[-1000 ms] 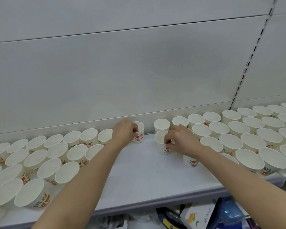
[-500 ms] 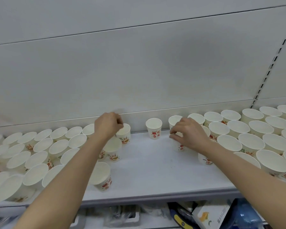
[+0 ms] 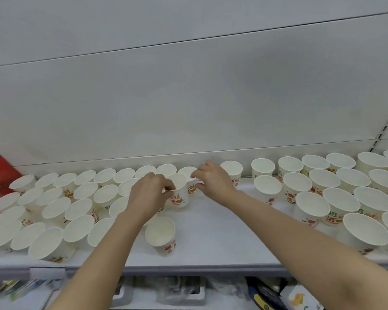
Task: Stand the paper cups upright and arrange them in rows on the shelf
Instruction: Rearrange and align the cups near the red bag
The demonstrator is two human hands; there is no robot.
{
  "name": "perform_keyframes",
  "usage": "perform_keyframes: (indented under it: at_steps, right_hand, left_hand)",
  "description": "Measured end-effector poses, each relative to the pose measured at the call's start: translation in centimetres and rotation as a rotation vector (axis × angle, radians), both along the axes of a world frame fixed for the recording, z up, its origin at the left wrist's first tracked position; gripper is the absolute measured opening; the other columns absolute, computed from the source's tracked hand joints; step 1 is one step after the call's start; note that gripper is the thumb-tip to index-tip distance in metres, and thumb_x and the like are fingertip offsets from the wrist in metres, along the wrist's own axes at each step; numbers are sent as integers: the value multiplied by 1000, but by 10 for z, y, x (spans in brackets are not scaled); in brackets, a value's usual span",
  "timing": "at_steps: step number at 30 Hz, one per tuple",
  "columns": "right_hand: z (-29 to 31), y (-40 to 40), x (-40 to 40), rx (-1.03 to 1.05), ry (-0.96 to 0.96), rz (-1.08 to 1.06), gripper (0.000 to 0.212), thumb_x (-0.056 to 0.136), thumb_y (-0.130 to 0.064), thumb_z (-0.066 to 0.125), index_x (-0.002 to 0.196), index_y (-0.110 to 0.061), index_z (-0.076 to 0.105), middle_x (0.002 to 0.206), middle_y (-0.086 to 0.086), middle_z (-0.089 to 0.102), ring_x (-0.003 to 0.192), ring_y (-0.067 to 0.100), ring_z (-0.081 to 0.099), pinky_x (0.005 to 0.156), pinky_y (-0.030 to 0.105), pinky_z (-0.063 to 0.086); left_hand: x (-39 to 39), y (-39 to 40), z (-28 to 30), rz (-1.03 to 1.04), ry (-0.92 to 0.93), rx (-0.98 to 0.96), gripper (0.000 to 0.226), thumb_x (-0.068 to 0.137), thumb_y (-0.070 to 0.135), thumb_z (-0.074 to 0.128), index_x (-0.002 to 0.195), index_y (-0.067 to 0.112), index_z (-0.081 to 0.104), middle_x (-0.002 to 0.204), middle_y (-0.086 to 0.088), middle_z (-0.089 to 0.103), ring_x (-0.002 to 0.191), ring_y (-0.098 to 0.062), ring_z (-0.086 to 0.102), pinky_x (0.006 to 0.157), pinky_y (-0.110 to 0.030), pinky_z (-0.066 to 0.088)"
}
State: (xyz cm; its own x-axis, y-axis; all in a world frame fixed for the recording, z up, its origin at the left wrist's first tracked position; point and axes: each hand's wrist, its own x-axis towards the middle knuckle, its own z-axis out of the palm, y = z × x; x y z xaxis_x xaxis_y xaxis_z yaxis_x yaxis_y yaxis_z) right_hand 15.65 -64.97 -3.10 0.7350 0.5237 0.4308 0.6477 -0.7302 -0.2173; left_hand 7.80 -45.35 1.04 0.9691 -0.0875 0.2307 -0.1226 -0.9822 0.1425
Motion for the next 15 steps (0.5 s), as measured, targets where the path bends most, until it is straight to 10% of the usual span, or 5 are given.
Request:
perform_keyframes:
  at_steps: [15]
  right_hand:
    - [-10, -37, -47, 170, -45, -214, 6, 69, -15, 76, 69, -18, 71, 66, -3, 62, 71, 23, 50, 58, 27, 31]
  left_hand:
    - [14, -12, 3, -104, -98, -348, 5, 84, 33, 72, 84, 37, 73, 80, 19, 66, 76, -3, 59, 66, -31, 48]
